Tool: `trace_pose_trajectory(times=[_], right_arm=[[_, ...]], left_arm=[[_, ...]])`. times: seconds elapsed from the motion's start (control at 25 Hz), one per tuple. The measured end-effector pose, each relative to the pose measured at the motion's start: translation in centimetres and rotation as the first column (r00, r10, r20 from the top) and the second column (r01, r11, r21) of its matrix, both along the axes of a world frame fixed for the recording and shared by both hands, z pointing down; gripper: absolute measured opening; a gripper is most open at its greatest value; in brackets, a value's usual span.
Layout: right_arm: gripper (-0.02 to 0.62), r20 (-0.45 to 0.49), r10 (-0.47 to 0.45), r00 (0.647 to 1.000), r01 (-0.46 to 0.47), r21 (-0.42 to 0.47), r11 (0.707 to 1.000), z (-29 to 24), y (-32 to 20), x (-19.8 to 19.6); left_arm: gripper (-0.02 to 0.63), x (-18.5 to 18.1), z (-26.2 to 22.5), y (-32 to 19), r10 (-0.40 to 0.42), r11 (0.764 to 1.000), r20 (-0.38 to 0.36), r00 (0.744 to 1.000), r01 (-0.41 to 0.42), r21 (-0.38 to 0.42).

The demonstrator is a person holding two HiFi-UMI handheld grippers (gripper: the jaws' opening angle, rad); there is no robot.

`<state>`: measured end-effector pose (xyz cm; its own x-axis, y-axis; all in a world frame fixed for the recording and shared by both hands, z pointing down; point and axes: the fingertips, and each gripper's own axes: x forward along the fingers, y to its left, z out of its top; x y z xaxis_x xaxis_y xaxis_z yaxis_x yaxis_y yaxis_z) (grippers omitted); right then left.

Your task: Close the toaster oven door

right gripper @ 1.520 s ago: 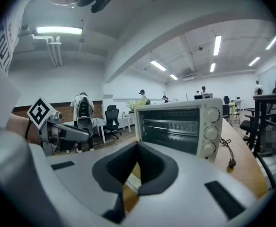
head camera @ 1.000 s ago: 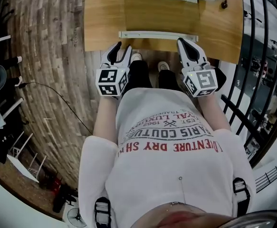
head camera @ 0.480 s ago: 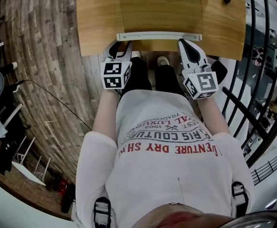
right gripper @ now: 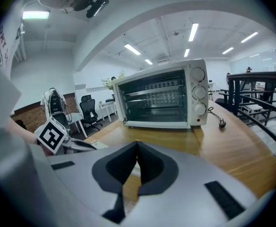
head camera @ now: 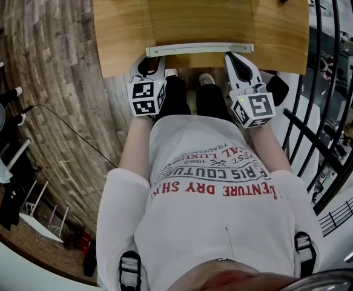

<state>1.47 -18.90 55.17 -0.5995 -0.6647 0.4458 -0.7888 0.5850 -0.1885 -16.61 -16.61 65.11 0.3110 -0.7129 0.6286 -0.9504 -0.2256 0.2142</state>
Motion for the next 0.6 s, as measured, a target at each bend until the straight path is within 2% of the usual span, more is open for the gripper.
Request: trace_pose_trajectory(times=[0.6], right_arm=[[0.006,-0.008,-0.046,0.999,0.047,0.059,0.997,-3.1,-0.7,-0.8]], left_arm=[[0.100,-0.4,-3.1,-0.2,0.001,1.000,0.011,1.000,-0.002,0.026]])
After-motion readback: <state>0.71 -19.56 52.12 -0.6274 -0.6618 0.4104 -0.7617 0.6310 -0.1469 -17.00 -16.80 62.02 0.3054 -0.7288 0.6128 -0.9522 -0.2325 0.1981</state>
